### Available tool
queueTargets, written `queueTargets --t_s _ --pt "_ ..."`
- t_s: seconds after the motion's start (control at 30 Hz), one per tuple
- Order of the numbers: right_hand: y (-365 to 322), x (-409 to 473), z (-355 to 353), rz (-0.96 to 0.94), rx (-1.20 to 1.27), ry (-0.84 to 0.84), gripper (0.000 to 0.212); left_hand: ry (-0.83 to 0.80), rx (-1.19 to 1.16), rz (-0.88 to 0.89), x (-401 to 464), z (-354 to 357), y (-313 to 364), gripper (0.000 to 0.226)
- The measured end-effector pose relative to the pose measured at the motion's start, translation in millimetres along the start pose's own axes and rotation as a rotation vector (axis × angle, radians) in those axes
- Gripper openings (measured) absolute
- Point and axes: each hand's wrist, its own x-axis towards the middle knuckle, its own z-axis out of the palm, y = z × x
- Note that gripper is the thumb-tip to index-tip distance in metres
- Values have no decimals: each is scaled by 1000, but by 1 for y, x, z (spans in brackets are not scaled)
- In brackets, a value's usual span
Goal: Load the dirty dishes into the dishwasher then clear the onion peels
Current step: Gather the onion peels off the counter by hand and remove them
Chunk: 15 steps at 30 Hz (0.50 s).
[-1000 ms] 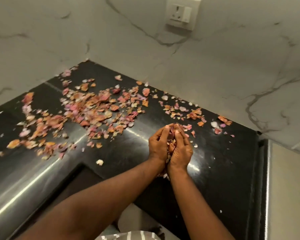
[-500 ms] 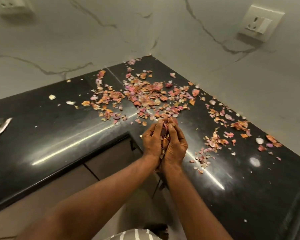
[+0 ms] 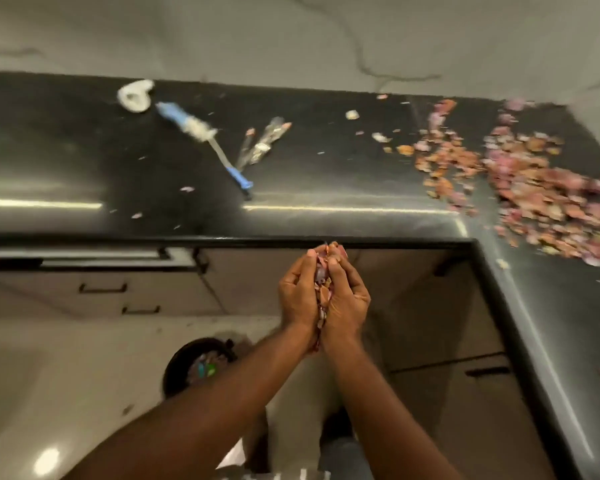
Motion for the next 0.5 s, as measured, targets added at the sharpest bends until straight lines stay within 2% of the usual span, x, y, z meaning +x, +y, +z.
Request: queueTargets --t_s 0.23,0.33,0.5 --pt "132 -52 47 268 -330 -236 20 439 16 30 3 -143 38 28" --pt "179 -56 56 376 -475 -325 19 549 -41 -34 19 -198 24 29" --pt "277 -43 64 532 -605 -376 21 818 -190 -58 66 -282 -13 23"
